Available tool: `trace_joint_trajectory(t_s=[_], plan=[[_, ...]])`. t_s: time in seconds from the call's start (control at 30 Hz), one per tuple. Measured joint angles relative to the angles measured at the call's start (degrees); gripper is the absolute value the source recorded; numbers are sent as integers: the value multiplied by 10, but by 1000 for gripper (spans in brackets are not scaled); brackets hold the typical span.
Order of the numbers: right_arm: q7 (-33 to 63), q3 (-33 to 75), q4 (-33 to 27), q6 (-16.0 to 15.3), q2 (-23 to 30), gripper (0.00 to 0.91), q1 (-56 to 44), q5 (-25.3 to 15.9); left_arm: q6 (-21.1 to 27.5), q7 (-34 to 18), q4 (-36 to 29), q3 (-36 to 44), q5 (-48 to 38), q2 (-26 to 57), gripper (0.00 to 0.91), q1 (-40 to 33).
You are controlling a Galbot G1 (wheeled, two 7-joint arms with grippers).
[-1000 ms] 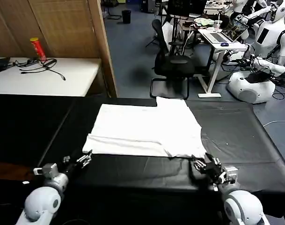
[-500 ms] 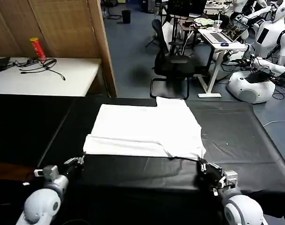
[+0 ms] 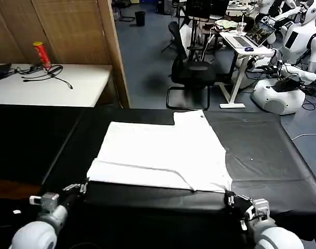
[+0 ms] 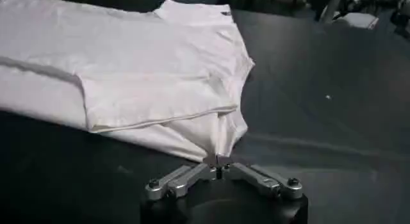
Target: Fold and organize the clothes.
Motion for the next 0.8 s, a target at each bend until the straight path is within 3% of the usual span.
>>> trace_joint_trajectory(t_s=[0.17,0.2,0.23,0.27,0.43,0.67,0.8], plan=[[-2,4,8,2,1,29,-12,-5,-2,-1,-18,-13,5,2,0,49],[-3,5,11,1,0,68,-15,-6,-2,-3,-20,-15,5,2,0,54],[-3,6,12,-1,0,146,-16,-7,-2,-7,-22,-16,5,0,878,58],[-3,7,14,-5,-1,878,-18,-7,-1,-11,-24,-18,5,-1,878,62],[-4,20,31,-33,-7,878,-31,-8,0,-26,-36,-29,7,-5,878,81],[-22,48,67,-33,-19,878,-35,22,20,-54,-56,-45,11,8,878,94],[-19,51,57,16,-25,878,4,42,35,-50,-69,-59,1,11,878,79]])
